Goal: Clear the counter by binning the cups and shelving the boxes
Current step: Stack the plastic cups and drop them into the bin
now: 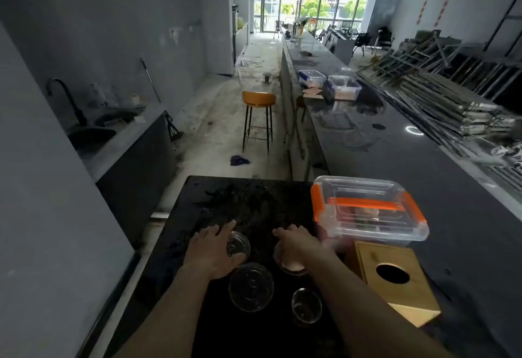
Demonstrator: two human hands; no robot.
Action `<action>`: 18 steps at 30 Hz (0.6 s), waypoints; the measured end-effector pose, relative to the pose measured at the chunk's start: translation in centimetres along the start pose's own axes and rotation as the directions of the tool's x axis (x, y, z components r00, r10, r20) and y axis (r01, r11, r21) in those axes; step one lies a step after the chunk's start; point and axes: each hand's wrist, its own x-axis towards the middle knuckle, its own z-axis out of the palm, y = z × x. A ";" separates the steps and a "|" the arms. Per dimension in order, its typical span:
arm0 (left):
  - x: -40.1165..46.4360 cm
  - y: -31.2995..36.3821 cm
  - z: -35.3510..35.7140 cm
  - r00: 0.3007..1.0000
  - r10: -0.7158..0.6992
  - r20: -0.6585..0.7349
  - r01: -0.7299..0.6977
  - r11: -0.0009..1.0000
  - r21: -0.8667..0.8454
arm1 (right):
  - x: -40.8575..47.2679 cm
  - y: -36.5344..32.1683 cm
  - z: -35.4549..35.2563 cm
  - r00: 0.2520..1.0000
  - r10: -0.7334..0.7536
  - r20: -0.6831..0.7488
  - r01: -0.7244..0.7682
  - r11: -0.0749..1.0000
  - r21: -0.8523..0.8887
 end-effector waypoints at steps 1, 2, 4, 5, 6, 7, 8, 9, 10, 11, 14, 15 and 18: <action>-0.1 0.0 0.3 1.000 -0.003 0.011 0.003 1.000 0.024 | 0.1 0.3 0.2 1.000 0.002 0.003 -0.002 1.000 -0.019; 0.0 -0.1 0.6 1.000 -0.002 -0.002 0.002 0.998 0.055 | 0.0 0.5 0.2 1.000 0.016 0.000 -0.016 0.999 -0.031; -0.2 -0.2 1.3 0.999 -0.005 -0.037 0.007 0.998 0.066 | -0.1 1.0 0.6 0.999 0.041 0.006 -0.041 0.998 -0.058; -0.1 -0.1 1.4 0.998 -0.010 -0.062 0.013 0.999 0.048 | 0.0 1.2 0.8 0.999 0.045 -0.002 -0.045 0.996 -0.076; -0.2 0.1 1.5 0.996 -0.018 -0.083 0.020 0.999 0.026 | -0.1 1.3 1.0 0.999 0.045 -0.018 -0.046 0.995 -0.093; -0.2 0.2 1.4 0.993 -0.034 -0.109 0.032 0.999 -0.020 | 0.0 1.4 1.2 0.998 0.043 -0.041 -0.047 0.994 -0.102; -0.1 0.2 1.3 0.991 -0.047 -0.128 0.038 0.997 -0.067 | -0.1 1.4 1.3 0.997 0.033 -0.068 -0.041 0.993 -0.111; -0.2 0.2 1.2 0.988 -0.062 -0.138 0.044 0.990 -0.133 | -0.1 1.5 1.3 0.995 0.032 -0.095 -0.043 0.992 -0.119; -0.3 0.2 1.1 0.986 -0.082 -0.146 0.051 0.978 -0.203 | 0.0 1.5 1.3 0.991 0.027 -0.128 -0.043 0.992 -0.121; -0.4 0.3 1.0 0.981 -0.106 -0.165 0.059 0.962 -0.267 | 0.0 1.5 1.3 0.987 0.020 -0.161 -0.040 0.992 -0.123; -0.6 0.3 0.6 0.940 -0.203 -0.274 0.102 0.934 -0.343 | -0.2 1.5 0.8 0.970 -0.023 -0.240 0.006 0.997 -0.074; -0.6 0.3 0.3 0.920 -0.229 -0.317 0.115 0.934 -0.339 | -0.4 1.4 0.4 0.967 -0.041 -0.250 0.033 0.999 -0.036; -0.3 0.4 -1.1 0.892 -0.256 -0.373 0.076 0.897 -0.435 | -1.3 1.3 -1.2 0.962 -0.088 -0.259 0.112 0.990 0.081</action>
